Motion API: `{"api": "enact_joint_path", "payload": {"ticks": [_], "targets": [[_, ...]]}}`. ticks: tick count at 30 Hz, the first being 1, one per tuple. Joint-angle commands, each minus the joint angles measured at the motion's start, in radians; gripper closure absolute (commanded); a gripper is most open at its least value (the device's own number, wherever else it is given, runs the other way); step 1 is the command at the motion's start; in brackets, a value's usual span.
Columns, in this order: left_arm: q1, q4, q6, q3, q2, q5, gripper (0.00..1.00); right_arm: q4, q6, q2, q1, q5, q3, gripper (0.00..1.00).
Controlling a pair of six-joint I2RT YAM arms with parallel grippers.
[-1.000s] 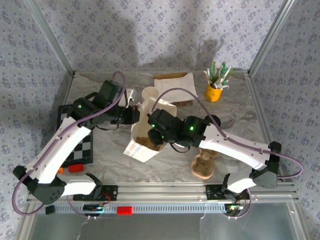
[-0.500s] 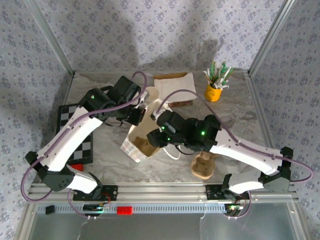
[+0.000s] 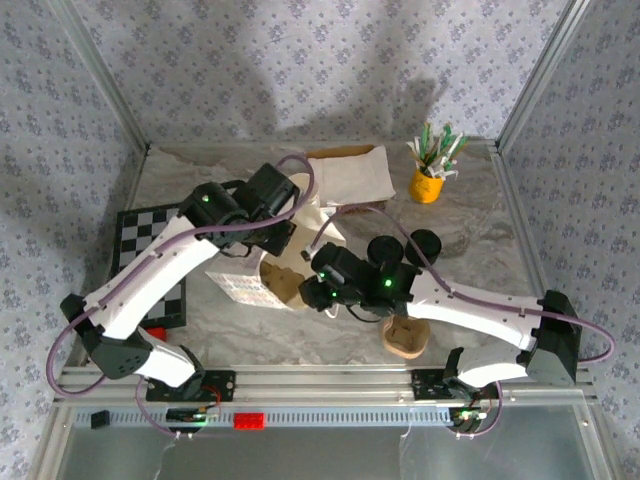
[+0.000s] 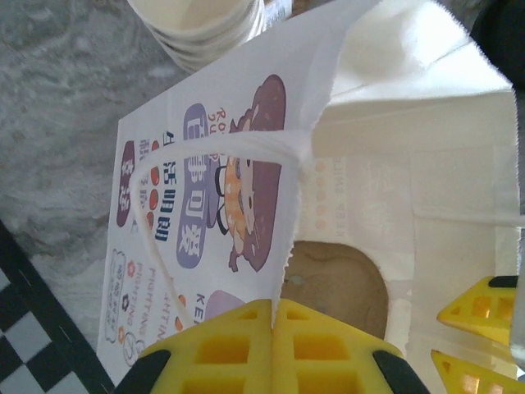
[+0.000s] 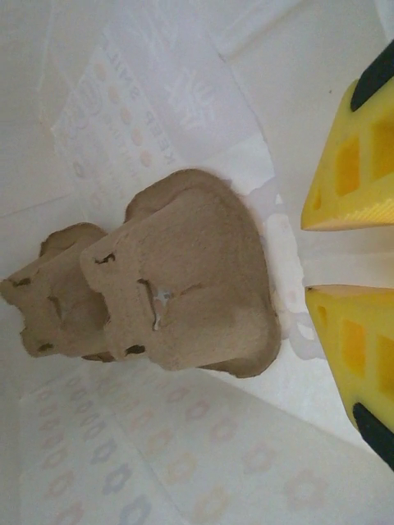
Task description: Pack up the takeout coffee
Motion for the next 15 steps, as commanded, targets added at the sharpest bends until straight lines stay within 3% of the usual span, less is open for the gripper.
{"api": "enact_joint_path", "payload": {"ticks": [1,8,12,15], "targets": [[-0.010,0.086,-0.068,-0.078,-0.046,0.002,1.00,0.075,0.012,0.007,-0.003,0.005,-0.060,0.76],[-0.033,0.205,-0.132,-0.190,-0.112,0.043,1.00,0.141,0.076,0.007,0.001,-0.038,-0.115,0.77],[-0.041,0.209,-0.138,-0.197,-0.112,0.040,1.00,0.172,0.126,0.013,0.001,-0.047,-0.096,0.63],[-0.042,0.218,-0.152,-0.198,-0.114,0.058,1.00,0.214,0.207,0.015,-0.039,-0.086,-0.109,0.61]]}}
